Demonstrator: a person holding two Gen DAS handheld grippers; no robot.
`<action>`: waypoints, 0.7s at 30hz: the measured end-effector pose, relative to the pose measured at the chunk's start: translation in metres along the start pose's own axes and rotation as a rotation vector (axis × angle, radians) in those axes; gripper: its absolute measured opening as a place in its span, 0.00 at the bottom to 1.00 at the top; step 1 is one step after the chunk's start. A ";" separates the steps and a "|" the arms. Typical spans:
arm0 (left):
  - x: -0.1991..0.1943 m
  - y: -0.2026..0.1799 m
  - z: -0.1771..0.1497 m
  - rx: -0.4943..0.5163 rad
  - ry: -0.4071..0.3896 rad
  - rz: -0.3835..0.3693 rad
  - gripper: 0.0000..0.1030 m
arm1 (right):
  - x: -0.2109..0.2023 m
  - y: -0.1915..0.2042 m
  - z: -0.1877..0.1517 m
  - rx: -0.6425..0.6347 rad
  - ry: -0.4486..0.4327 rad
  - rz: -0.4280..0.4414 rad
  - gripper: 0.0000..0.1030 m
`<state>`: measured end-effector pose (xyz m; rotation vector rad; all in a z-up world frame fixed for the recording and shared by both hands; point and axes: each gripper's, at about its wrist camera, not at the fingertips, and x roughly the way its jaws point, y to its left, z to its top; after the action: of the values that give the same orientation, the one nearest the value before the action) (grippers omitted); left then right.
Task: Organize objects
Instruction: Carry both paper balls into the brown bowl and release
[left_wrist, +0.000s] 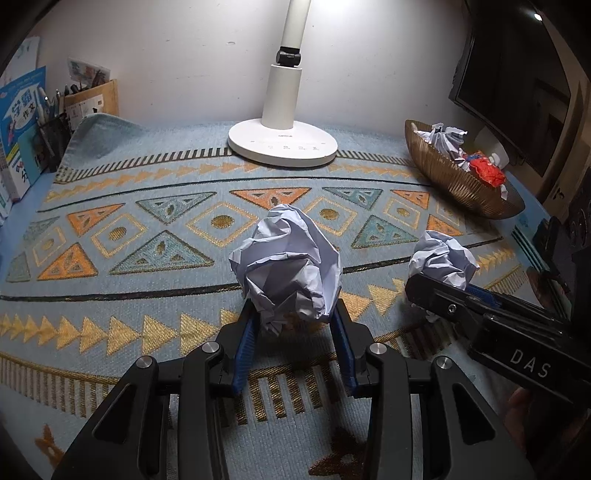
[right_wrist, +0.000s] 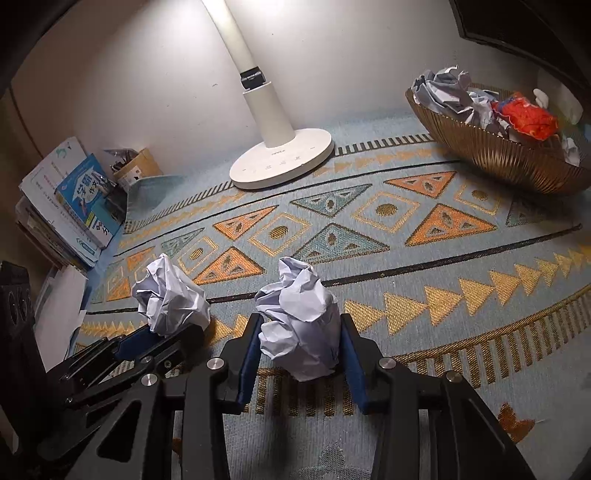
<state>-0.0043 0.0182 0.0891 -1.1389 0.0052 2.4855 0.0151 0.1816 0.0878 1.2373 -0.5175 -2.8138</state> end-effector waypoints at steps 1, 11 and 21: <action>-0.002 -0.006 0.005 0.029 0.001 0.000 0.34 | -0.005 -0.002 0.002 0.007 -0.009 0.001 0.38; -0.003 -0.125 0.150 0.205 -0.144 -0.238 0.35 | -0.128 -0.056 0.113 0.072 -0.321 -0.242 0.38; 0.096 -0.197 0.213 0.231 -0.131 -0.339 0.42 | -0.095 -0.141 0.202 0.234 -0.344 -0.365 0.39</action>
<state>-0.1438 0.2692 0.1930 -0.8061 0.0559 2.1868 -0.0499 0.3876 0.2386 0.9592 -0.7180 -3.3897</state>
